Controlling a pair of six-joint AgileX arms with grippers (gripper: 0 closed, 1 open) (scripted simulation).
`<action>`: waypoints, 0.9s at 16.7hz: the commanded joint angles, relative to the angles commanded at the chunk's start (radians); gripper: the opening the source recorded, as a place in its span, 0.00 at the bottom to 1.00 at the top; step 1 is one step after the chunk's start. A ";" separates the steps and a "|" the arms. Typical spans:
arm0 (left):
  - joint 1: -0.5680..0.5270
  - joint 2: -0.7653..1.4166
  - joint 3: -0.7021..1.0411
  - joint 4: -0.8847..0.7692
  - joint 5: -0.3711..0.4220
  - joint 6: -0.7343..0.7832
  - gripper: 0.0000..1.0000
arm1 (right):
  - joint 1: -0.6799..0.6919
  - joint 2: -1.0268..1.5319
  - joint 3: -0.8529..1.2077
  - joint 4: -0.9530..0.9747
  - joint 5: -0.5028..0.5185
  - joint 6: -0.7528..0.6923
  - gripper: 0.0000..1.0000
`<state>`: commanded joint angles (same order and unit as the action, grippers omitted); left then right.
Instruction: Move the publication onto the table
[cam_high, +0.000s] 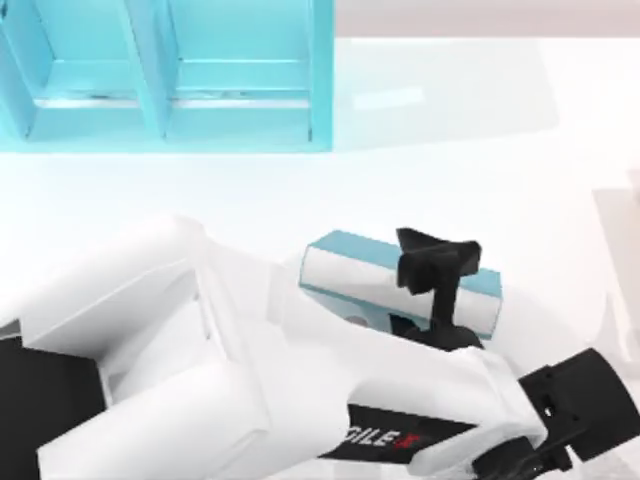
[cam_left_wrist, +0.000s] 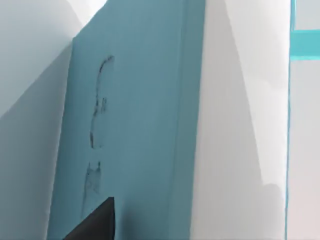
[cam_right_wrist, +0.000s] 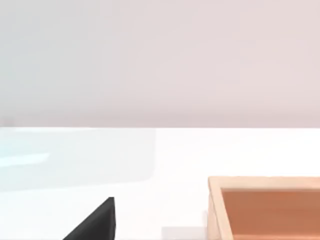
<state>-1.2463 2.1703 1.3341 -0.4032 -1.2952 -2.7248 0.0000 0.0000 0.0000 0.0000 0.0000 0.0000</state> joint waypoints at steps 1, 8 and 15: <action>-0.011 0.005 0.010 -0.029 0.001 -0.032 1.00 | 0.000 0.000 0.000 0.000 0.000 0.000 1.00; -0.147 0.063 0.126 -0.479 0.041 -0.501 1.00 | 0.000 0.000 0.000 0.000 0.000 0.000 1.00; -0.306 0.135 0.226 -1.057 0.096 -1.029 1.00 | 0.000 0.000 0.000 0.000 0.000 0.000 1.00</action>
<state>-1.5523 2.3056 1.5605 -1.4599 -1.1989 -3.7536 0.0000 0.0000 0.0000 0.0000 0.0000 0.0000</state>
